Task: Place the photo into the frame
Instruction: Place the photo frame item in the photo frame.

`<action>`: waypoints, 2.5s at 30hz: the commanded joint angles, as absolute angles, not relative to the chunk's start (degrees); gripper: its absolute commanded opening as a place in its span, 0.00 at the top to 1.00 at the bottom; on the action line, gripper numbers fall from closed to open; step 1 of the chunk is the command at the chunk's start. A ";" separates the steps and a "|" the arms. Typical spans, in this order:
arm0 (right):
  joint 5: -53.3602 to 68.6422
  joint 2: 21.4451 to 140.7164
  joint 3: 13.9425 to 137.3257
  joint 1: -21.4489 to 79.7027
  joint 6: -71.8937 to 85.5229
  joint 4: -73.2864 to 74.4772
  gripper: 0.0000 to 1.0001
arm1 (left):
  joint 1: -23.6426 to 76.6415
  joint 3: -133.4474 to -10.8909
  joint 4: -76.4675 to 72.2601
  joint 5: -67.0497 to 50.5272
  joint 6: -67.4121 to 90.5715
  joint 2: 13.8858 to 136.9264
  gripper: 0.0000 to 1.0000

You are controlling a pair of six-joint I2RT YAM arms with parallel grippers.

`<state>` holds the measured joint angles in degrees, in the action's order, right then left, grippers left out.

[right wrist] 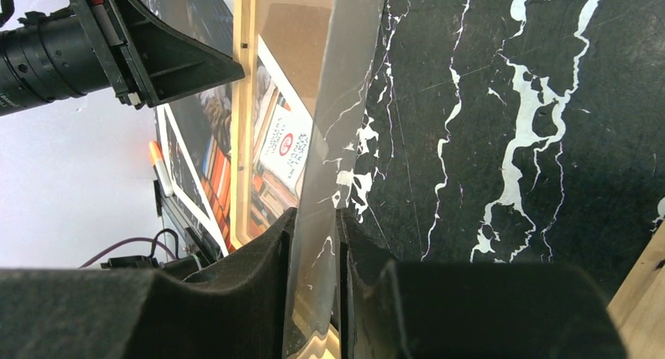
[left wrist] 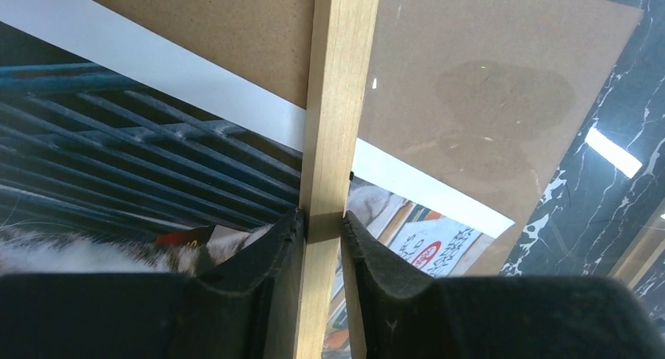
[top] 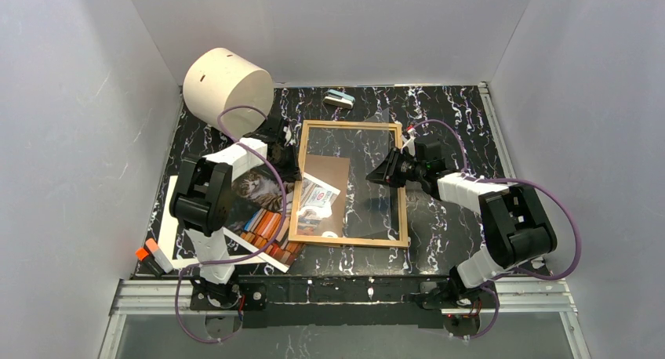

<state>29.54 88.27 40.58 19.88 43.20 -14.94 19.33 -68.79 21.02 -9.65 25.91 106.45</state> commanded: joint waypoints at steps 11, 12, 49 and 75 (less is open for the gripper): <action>30.35 88.95 41.22 20.18 42.28 -16.36 0.70 | 21.27 -68.25 24.70 -5.39 22.78 109.10 0.81; 30.37 88.95 41.26 20.13 42.21 -16.31 0.70 | 21.27 -68.28 24.72 -5.10 22.77 108.93 0.82; -3.02 78.96 47.62 16.87 37.64 15.51 0.29 | 21.88 -68.04 26.93 -5.56 24.35 111.37 0.88; 1.24 87.06 52.41 16.87 36.72 23.01 0.32 | 21.88 -71.47 28.30 -13.75 23.99 108.37 0.66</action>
